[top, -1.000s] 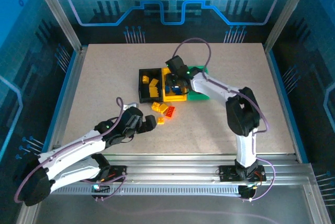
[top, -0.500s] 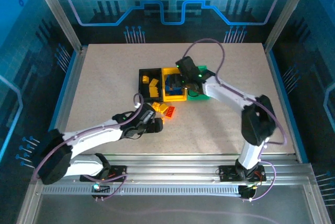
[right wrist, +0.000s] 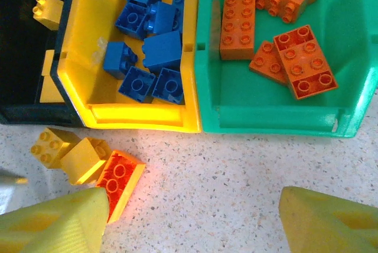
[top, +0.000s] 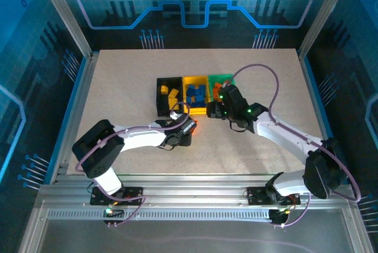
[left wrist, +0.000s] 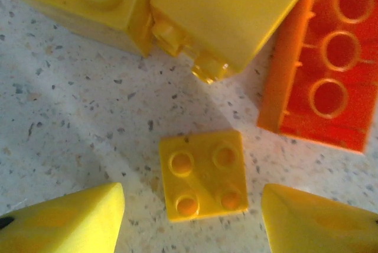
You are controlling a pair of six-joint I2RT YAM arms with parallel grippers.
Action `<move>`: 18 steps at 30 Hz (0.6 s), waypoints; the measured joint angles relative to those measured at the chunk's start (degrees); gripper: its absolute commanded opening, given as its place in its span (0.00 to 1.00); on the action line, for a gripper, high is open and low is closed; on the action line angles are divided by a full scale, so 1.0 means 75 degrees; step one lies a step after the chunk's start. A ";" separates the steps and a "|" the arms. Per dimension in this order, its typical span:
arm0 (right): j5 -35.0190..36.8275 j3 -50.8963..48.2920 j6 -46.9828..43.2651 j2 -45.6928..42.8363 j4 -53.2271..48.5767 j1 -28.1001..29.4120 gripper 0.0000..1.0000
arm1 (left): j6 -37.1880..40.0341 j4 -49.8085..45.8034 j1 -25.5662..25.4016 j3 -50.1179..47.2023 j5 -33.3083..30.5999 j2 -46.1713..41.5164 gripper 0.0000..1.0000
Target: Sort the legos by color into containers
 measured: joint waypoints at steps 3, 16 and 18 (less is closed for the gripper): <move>0.0003 -0.0029 0.0000 -0.0221 0.0064 0.0000 0.77 | 0.0009 -0.0169 -0.0029 0.0152 -0.0175 0.0137 0.56; -0.0003 -0.0184 0.0003 -0.0370 0.0157 -0.0009 0.78 | 0.0204 -0.0166 -0.0073 0.0297 -0.0493 0.0347 0.51; -0.0003 -0.0187 0.0026 -0.0370 0.0184 -0.0009 0.78 | 0.0321 -0.0035 -0.0090 0.0280 -0.0498 0.0353 0.43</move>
